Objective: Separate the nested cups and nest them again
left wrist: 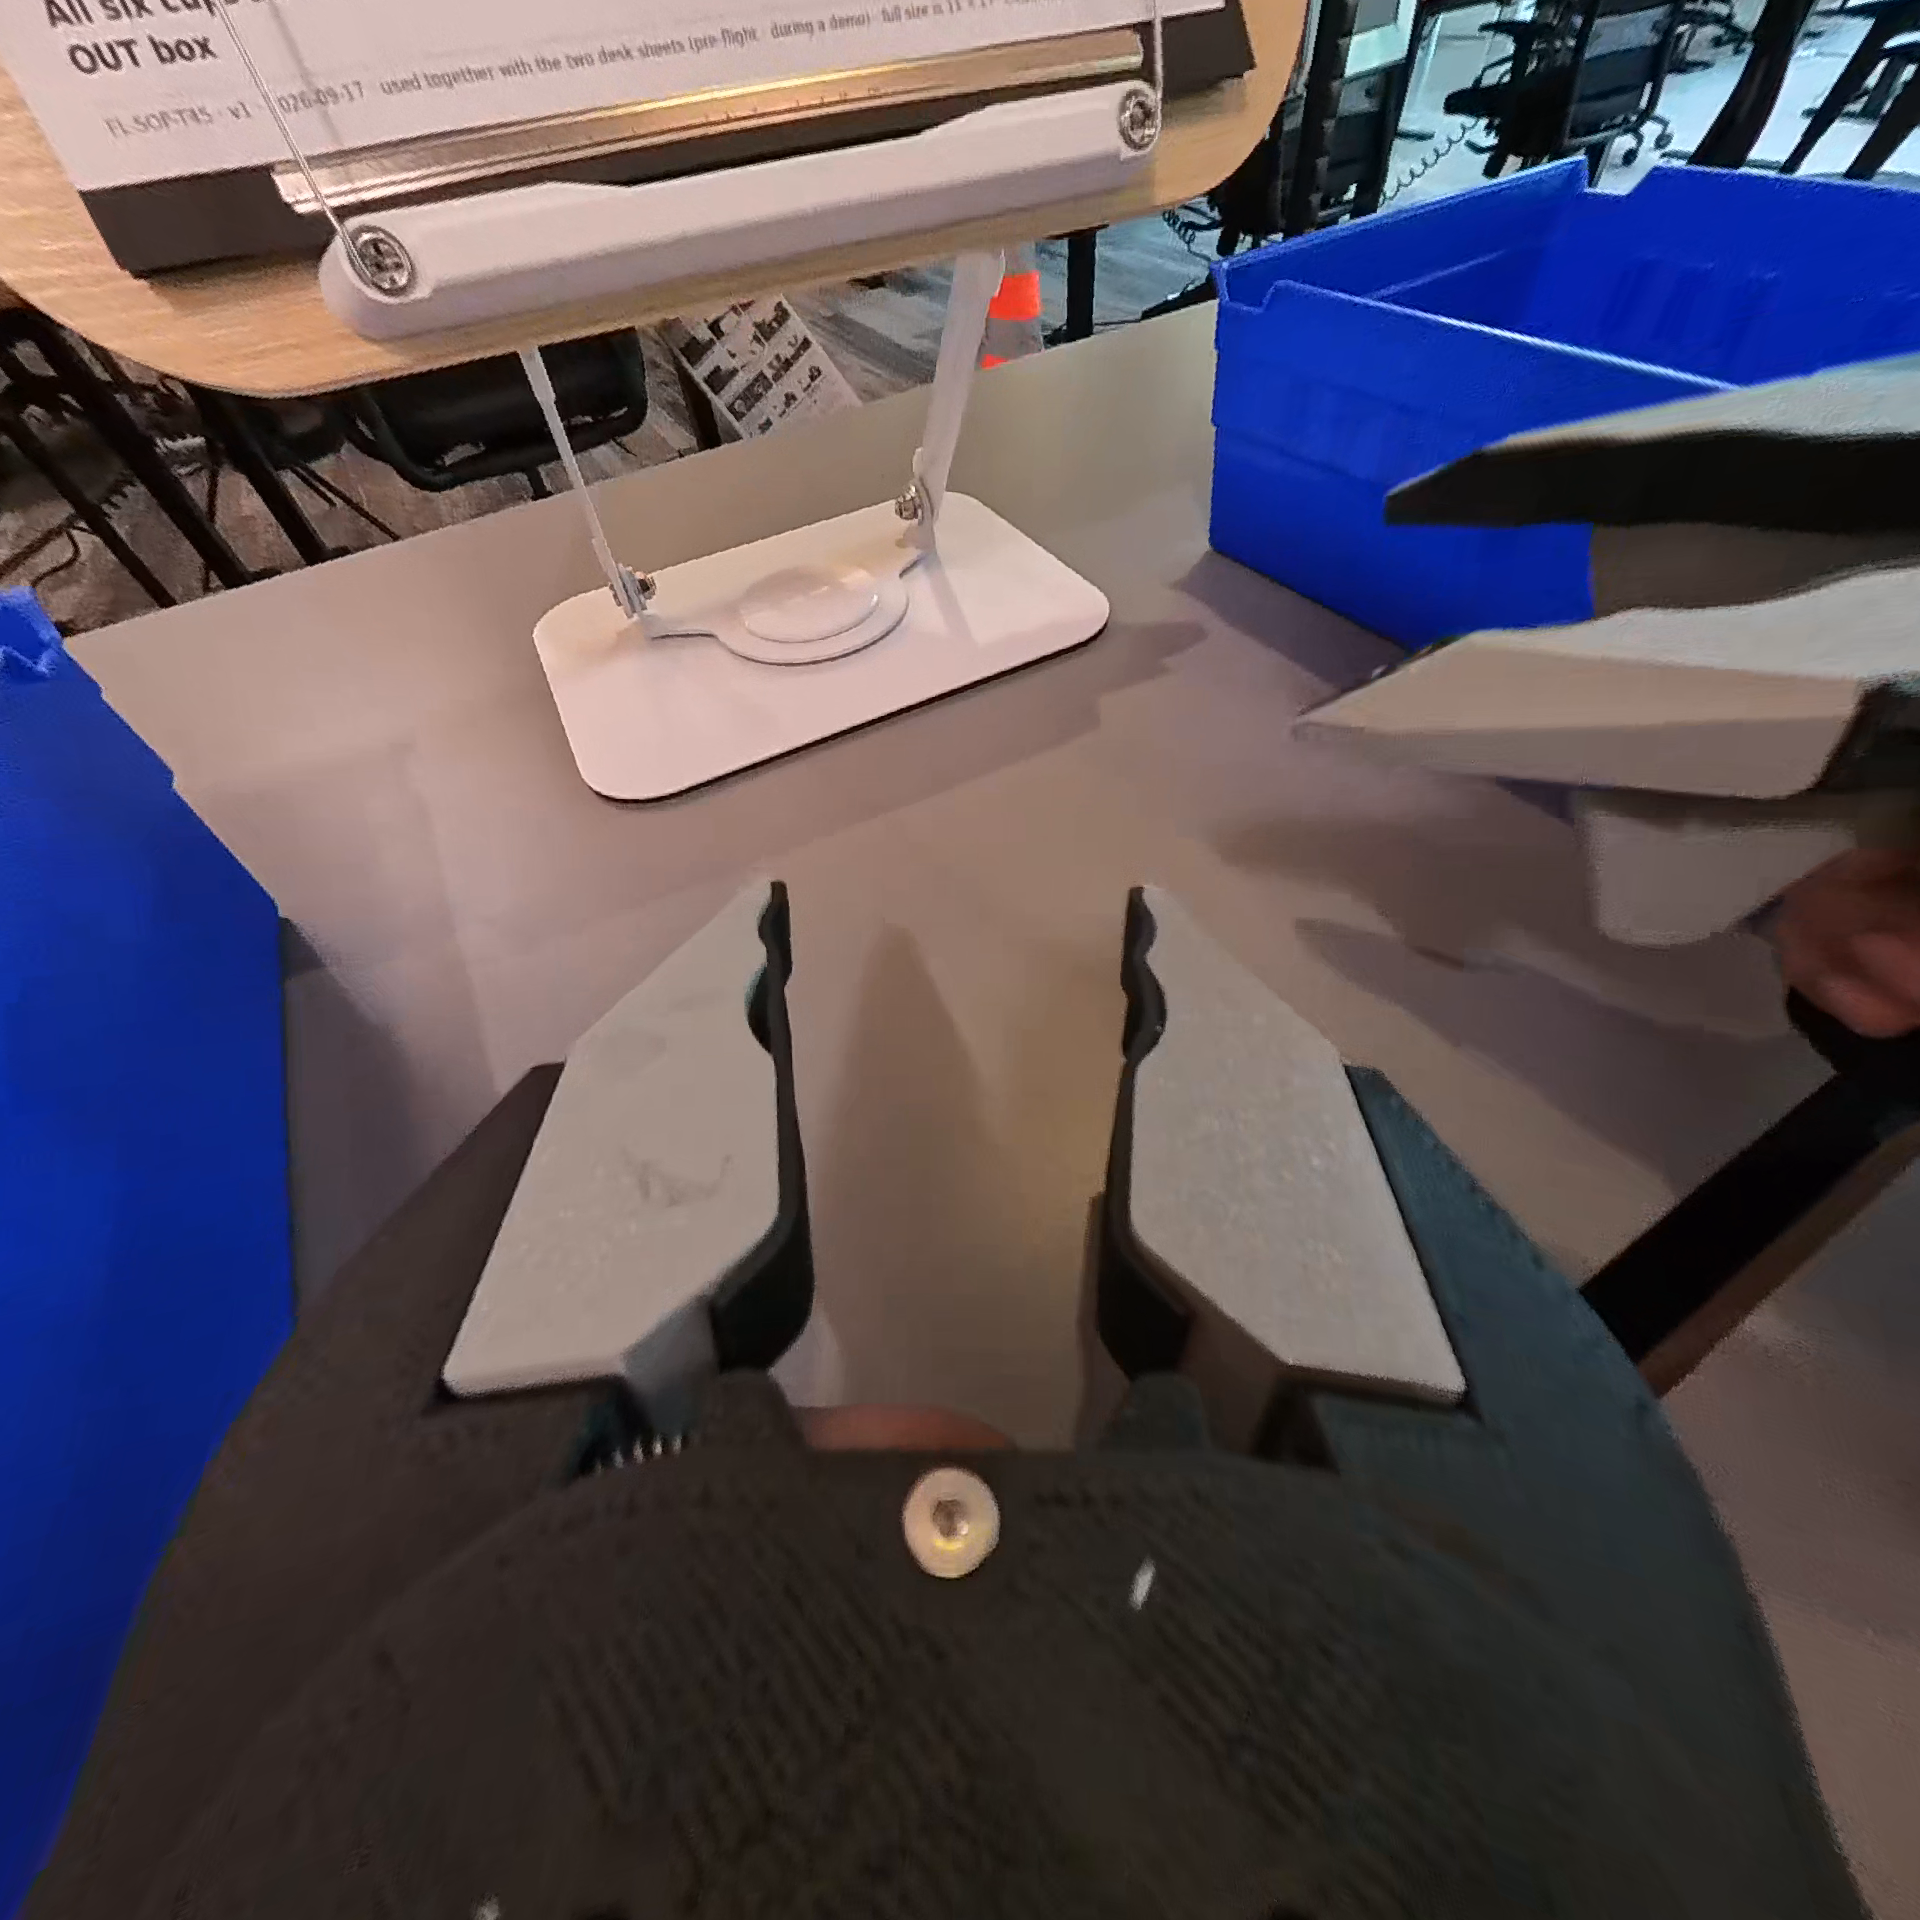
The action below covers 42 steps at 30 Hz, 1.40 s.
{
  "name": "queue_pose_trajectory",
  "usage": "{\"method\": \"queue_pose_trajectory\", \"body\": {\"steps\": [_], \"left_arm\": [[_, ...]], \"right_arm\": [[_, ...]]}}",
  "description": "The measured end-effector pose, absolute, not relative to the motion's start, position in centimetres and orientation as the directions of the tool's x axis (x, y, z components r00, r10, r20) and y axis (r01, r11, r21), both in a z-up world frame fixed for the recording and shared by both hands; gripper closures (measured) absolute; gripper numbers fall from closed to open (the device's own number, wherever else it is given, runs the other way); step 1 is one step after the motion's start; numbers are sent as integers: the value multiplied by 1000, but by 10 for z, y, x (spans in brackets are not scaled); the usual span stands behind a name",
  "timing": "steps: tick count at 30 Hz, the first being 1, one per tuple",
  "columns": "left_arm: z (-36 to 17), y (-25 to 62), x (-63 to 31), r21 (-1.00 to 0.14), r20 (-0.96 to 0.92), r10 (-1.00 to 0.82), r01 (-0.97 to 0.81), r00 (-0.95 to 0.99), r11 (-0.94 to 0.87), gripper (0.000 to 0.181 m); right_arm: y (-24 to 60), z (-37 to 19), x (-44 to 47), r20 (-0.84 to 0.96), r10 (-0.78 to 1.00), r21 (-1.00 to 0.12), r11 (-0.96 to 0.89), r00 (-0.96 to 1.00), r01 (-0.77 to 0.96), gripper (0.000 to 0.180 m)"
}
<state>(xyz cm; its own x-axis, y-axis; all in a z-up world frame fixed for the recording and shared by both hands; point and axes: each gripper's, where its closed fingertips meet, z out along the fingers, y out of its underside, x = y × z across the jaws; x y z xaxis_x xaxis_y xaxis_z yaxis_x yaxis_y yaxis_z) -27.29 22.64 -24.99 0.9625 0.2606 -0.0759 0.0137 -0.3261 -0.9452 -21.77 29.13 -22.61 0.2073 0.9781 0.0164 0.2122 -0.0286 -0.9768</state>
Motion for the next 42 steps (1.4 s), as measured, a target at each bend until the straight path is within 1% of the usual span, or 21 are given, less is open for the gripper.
{"method": "queue_pose_trajectory", "body": {"steps": [2, 4, 8, 11, 14, 19, 24, 28, 30, 35, 38, 42], "left_arm": [[-246, 225, -271, -949, -43, 258, 41, 965, -314, 115], [-236, 223, -271, -958, -26, 263, 51, 964, -281, 113], [-227, 217, -284, -971, -51, 328, 29, 943, -236, 113], [-229, 216, -289, -973, -15, 343, 65, 939, -220, 113], [-234, 217, -293, -969, -16, 351, 73, 936, -238, 112], [-239, 217, -299, -963, -34, 364, 67, 931, -260, 112], [-239, 211, -312, -963, -37, 431, 84, 901, -258, 112], [-240, 212, -312, -960, 17, 412, 129, 911, -247, 112], [-238, 211, -312, -962, 13, 413, 124, 911, -242, 111], [-232, 209, -314, -967, 35, 416, 136, 909, -216, 110], [-224, 205, -317, -975, 45, 426, 132, 904, -177, 112], [-225, 203, -321, -974, 54, 433, 143, 900, -177, 111]], "right_arm": [[289, -230, -218, -16, 980, -970, -64, 200, 234, 99], [287, -225, -216, -32, 980, -973, -75, 195, 219, 98], [295, -208, -209, 54, 966, -986, 11, 254, 168, 97], [298, -203, -205, 67, 957, -989, 27, 281, 145, 96], [299, -205, -205, 76, 952, -989, 35, 295, 141, 95], [296, -220, -209, 85, 954, -982, 31, 288, 188, 92], [294, -225, -216, 122, 954, -974, 62, 275, 216, 90], [286, -236, -221, 135, 959, -961, 65, 250, 270, 77], [279, -238, -225, 145, 962, -955, 76, 231, 286, 75], [266, -233, -238, 147, 967, -956, 84, 209, 280, 75], [266, -223, -246, 112, 971, -963, 53, 213, 263, 72], [272, -215, -262, 91, 975, -964, 35, 204, 265, 67]]}}
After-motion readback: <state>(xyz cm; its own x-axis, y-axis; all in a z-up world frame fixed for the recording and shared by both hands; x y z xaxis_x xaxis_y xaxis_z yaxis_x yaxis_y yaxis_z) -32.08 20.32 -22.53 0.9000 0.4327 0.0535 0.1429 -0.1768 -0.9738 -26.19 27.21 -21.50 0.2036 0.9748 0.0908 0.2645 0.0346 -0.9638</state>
